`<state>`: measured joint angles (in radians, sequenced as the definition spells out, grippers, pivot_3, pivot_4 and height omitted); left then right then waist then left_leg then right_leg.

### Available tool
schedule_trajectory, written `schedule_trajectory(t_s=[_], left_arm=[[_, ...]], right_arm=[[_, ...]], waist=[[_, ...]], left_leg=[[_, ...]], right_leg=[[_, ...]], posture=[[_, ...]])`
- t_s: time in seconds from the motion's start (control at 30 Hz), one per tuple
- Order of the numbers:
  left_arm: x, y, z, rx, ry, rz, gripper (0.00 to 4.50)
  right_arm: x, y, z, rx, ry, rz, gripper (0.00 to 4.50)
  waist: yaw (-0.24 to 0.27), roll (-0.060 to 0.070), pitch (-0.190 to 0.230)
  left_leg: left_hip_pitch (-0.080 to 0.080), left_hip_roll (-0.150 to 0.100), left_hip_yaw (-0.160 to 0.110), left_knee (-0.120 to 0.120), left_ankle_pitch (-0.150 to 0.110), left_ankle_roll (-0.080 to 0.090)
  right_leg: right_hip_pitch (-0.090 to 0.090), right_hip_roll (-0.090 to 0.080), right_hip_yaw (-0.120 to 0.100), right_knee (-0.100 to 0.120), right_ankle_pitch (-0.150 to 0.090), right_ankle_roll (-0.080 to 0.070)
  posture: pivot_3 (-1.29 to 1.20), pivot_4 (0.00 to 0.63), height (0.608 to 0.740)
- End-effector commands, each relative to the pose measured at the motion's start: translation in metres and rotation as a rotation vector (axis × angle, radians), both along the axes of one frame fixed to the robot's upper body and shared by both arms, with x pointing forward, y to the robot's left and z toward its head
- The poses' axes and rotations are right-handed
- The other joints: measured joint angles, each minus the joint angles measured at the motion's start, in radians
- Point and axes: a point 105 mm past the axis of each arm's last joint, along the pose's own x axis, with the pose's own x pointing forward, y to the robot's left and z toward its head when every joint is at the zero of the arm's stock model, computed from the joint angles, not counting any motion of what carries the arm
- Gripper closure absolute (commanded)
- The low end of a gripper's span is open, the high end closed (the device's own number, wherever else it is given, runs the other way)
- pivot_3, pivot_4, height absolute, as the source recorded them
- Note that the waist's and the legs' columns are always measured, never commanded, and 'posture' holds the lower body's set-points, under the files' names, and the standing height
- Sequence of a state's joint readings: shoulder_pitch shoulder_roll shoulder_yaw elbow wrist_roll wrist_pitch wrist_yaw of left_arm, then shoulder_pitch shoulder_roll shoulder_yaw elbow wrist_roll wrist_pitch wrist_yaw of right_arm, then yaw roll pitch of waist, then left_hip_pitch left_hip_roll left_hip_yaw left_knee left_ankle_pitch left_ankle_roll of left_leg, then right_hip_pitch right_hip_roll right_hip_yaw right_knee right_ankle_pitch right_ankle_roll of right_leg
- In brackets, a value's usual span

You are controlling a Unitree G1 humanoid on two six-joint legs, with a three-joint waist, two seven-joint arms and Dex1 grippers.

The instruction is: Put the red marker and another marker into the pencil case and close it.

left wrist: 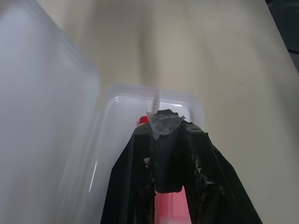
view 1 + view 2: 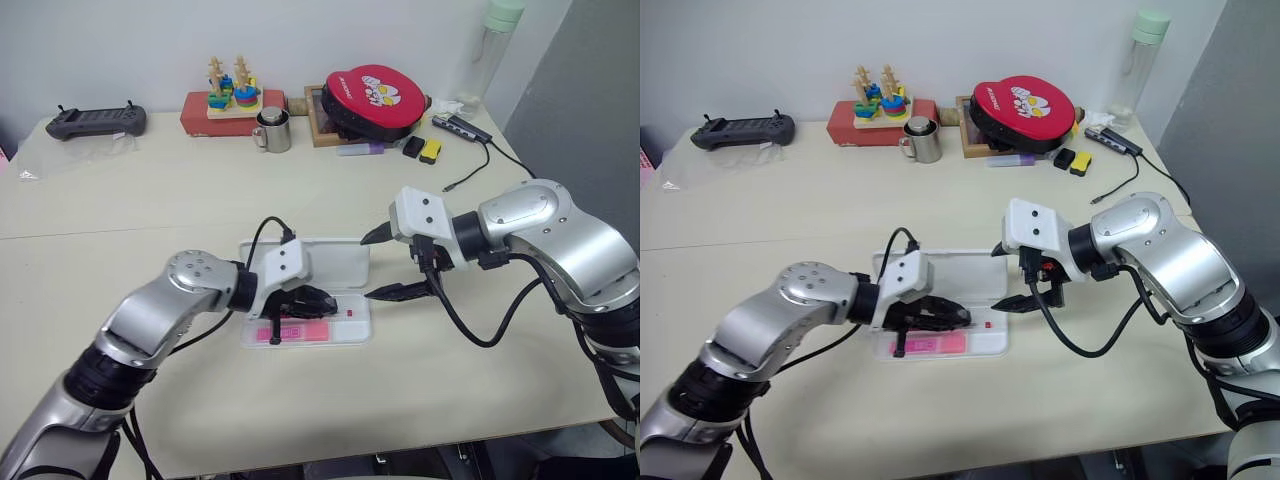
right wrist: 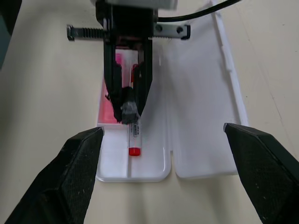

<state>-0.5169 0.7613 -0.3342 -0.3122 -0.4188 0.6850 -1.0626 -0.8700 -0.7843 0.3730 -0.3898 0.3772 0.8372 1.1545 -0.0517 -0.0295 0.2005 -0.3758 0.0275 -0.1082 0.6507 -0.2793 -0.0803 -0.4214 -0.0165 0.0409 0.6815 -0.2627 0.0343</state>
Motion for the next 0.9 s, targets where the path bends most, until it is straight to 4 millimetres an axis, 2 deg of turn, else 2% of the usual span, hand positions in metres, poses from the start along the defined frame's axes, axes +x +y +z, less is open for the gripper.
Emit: schedule_trajectory(t_s=[0.03,0.23,0.33,0.67,0.73,0.9], left_arm=[[0.000,-0.007,0.003,-0.010,-0.022,-0.039,4.05],[-0.005,-0.016,-0.005,0.000,-0.019,-0.081,4.05],[-0.010,-0.015,-0.004,0.016,-0.024,-0.124,4.05],[-0.007,-0.012,-0.009,0.074,-0.114,-0.149,4.05],[-0.007,-0.012,-0.008,0.069,-0.117,-0.148,3.36],[-0.006,-0.016,0.001,0.025,-0.119,-0.128,2.38]], right_arm=[[-0.005,0.001,0.008,0.013,-0.035,0.015,0.18],[-0.006,0.001,0.008,0.017,-0.033,0.014,0.18],[-0.006,0.001,0.008,0.018,-0.033,0.011,0.18],[-0.005,0.002,0.009,0.024,-0.033,0.007,0.18],[-0.005,0.002,0.009,0.026,-0.033,0.007,0.18],[-0.005,0.002,0.009,0.027,-0.032,0.008,0.18]], waist=[[-0.001,0.000,0.000],[-0.002,0.000,0.000],[-0.002,0.000,0.000],[-0.001,0.000,0.000],[-0.001,0.000,0.000],[-0.002,0.000,0.000]], left_leg=[[0.000,0.000,0.000,0.000,0.000,0.000],[0.000,0.000,0.000,0.000,0.000,0.000],[0.000,0.000,0.000,0.001,0.000,0.000],[0.000,0.000,0.000,0.002,0.000,0.000],[0.000,0.000,0.000,0.002,0.000,0.000],[-0.001,0.000,0.000,0.004,0.000,0.000]], right_leg=[[0.000,0.000,0.000,0.000,0.000,0.000],[0.000,0.000,0.000,0.000,0.000,0.000],[0.000,0.000,0.000,0.000,0.000,0.000],[0.000,0.000,0.000,0.000,0.000,0.000],[0.000,0.000,0.000,0.000,0.000,0.000],[0.000,0.000,0.000,0.001,0.000,0.000]], posture=[[0.00,0.150,0.740],[0.00,0.150,0.740],[0.00,0.150,0.740],[0.00,0.150,0.740],[0.00,0.150,0.740],[0.00,0.150,0.740]])
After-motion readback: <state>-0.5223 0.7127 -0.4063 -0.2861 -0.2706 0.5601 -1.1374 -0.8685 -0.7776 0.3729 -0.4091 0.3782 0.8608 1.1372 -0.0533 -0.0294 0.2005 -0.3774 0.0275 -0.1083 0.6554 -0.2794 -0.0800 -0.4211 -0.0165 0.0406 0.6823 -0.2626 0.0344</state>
